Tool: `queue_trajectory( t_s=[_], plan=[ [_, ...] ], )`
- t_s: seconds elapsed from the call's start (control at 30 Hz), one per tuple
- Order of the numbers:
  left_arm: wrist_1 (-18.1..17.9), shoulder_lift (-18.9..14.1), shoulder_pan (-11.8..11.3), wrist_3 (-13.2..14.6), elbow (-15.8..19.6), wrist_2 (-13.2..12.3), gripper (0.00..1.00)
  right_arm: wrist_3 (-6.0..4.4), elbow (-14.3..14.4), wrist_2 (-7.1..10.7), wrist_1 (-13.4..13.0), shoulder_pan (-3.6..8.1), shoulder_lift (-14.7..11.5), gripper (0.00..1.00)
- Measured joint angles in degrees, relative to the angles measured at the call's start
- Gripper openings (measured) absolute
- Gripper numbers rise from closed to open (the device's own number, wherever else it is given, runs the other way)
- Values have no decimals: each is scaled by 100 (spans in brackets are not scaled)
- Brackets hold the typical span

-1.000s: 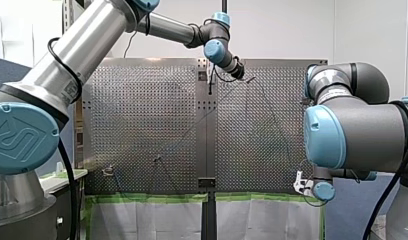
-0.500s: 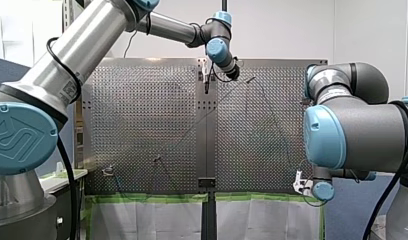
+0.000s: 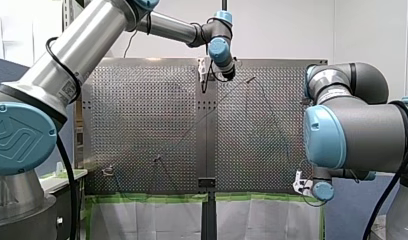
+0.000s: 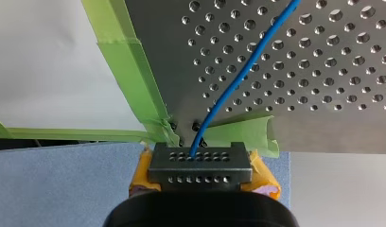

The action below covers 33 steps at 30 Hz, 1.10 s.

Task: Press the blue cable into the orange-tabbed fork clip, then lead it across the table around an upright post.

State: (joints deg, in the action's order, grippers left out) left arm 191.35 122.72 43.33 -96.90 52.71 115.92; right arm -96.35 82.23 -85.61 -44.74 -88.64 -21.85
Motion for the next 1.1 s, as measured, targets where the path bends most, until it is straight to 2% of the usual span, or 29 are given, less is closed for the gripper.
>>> queue_trajectory(
  t_s=[0.63,0.83,1.1],
  plan=[
    [24,-9,29,5,37,26,100,4,0,8,0,0,0,0],
    [-137,-99,39,-6,256,51,100,2,0,7,0,0,0,0],
    [-576,-517,55,-125,705,-28,100,5,0,7,5,0,0,0]
  ],
)
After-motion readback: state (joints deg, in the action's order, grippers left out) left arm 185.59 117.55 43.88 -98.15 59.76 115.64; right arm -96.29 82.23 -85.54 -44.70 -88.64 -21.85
